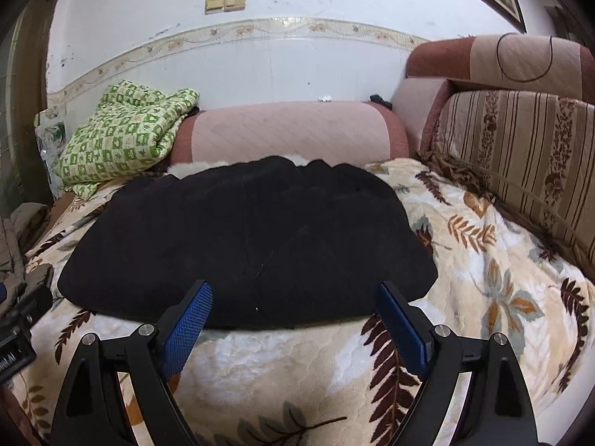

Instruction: Fold large clothes

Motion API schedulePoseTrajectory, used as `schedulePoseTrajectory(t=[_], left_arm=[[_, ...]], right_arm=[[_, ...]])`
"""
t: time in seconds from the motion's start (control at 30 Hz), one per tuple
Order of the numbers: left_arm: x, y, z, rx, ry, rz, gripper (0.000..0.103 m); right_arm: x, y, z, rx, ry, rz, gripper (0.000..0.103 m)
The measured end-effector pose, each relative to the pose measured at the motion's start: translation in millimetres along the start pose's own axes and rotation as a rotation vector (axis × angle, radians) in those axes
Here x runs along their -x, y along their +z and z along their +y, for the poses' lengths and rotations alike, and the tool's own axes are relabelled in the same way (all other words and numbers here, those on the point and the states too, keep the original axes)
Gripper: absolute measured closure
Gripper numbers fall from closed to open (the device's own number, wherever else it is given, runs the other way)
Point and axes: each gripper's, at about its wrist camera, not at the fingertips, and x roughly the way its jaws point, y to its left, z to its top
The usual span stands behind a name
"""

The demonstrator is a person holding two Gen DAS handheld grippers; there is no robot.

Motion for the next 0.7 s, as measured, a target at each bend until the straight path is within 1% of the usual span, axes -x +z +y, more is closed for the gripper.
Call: schedulePoseTrajectory(t=[0.1,0.27,0.43,0.53,0.7], left_arm=[[-1.4,-0.9,-1.3,0.007,0.0,0.016,0.0],[1.8,-0.1,1.5,0.034,-0.015,0.03,0.0],[1.0,0.3,3.2,0.056,-0.028,0.056,0.0],[-0.6,-0.2,2.7,0.058,-0.052,0.075,0.0],[-4.2,-2.2,-0.3,0.049,-0.056,0.099,0.0]], right_arm=[[-5.8,-0.8,1.3,-0.006,0.01,0.023,0.011],[-6.0,-0.5,5.3,0.01,0.004,0.018,0.011],[-7.8,-1.6,10.8,0.028,0.007,0.032,0.011],[-8.2,-2.8,14.4,0.05,0.01,0.035,0.011],[-9.2,-4.9,20.6,0.076,0.009,0.038,0.011]])
